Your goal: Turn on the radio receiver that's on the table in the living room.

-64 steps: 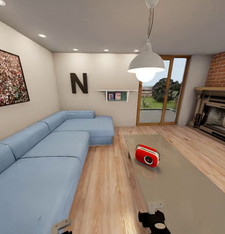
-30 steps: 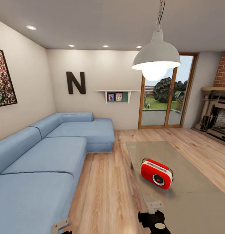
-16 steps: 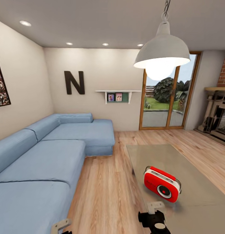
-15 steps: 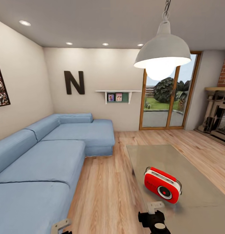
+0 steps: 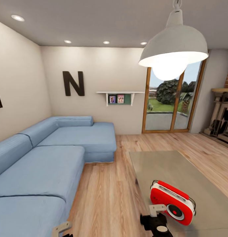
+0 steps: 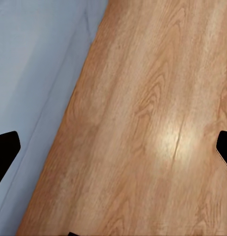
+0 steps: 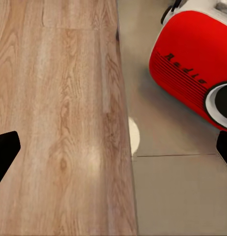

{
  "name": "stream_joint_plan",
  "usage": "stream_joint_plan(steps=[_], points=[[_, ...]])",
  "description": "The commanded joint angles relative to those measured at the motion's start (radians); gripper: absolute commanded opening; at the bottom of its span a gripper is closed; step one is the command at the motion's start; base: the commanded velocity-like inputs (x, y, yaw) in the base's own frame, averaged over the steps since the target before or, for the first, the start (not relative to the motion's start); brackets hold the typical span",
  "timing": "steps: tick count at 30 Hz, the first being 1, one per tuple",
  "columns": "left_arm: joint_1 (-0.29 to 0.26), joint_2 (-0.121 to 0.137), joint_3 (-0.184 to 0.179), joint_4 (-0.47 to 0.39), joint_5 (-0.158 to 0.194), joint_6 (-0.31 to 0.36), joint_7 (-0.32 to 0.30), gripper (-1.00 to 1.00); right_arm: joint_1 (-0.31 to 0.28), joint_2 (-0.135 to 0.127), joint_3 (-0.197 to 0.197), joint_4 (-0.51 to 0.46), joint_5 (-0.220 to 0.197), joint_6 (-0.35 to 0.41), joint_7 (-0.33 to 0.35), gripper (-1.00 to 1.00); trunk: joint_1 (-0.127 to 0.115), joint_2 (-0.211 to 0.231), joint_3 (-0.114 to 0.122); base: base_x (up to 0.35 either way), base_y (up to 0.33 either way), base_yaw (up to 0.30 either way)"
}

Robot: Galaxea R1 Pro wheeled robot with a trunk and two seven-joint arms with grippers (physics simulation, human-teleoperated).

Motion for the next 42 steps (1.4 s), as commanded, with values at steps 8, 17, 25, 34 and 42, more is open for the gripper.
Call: stream_joint_plan(steps=[8, 17, 25, 34, 42], points=[[0.000, 0.000, 0.000, 0.000, 0.000, 0.000, 0.000, 1.00, 0.000, 0.000, 0.000, 0.000, 0.000, 0.000, 0.000, 1.00, 0.000, 0.000, 0.000, 0.335, 0.000, 0.000], [0.000, 0.000, 0.000, -0.001, -0.001, 0.000, 0.001, 1.00, 0.000, 0.000, 0.000, 0.000, 0.000, 0.000, 0.000, 1.00, 0.000, 0.000, 0.000, 0.200, 0.000, 0.000], [0.000, 0.000, 0.000, -0.002, 0.000, 0.000, 0.002, 1.00, 0.000, 0.000, 0.000, 0.001, 0.000, 0.000, 0.000, 1.00, 0.000, 0.000, 0.000, 0.006, 0.000, 0.000], [0.000, 0.000, 0.000, -0.002, 0.000, 0.000, 0.001, 1.00, 0.000, 0.000, 0.000, 0.001, 0.000, 0.000, 0.000, 1.00, 0.000, 0.000, 0.000, 0.000, 0.000, 0.000], [0.000, 0.000, 0.000, -0.002, 0.000, 0.000, 0.002, 1.00, 0.000, 0.001, 0.001, 0.001, 0.001, 0.000, 0.000, 1.00, 0.000, 0.000, 0.000, 0.000, 0.000, 0.000]])
